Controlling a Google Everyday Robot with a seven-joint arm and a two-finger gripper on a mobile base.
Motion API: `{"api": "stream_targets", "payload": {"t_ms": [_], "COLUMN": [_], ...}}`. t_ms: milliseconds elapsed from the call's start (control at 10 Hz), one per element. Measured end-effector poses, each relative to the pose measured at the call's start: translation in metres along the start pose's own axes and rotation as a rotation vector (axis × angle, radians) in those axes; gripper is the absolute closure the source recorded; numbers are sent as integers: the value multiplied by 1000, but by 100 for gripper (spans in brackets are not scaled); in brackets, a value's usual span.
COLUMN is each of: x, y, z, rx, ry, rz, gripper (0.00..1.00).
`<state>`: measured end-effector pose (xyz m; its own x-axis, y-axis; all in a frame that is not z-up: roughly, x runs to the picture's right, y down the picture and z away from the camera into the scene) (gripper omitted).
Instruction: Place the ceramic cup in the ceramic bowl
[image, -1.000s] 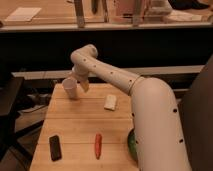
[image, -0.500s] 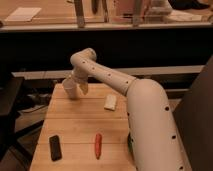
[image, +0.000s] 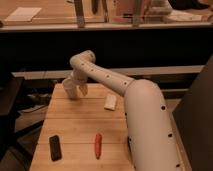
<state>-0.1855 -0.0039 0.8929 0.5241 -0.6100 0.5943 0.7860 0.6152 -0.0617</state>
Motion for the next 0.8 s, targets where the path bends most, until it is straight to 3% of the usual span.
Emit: {"api": "stream_targets", "payload": {"t_ms": [800], "x": [-2], "y": [5], "z": [11], "rx": [-2], "ry": [-3], "rz": [-9], "gripper": [20]}}
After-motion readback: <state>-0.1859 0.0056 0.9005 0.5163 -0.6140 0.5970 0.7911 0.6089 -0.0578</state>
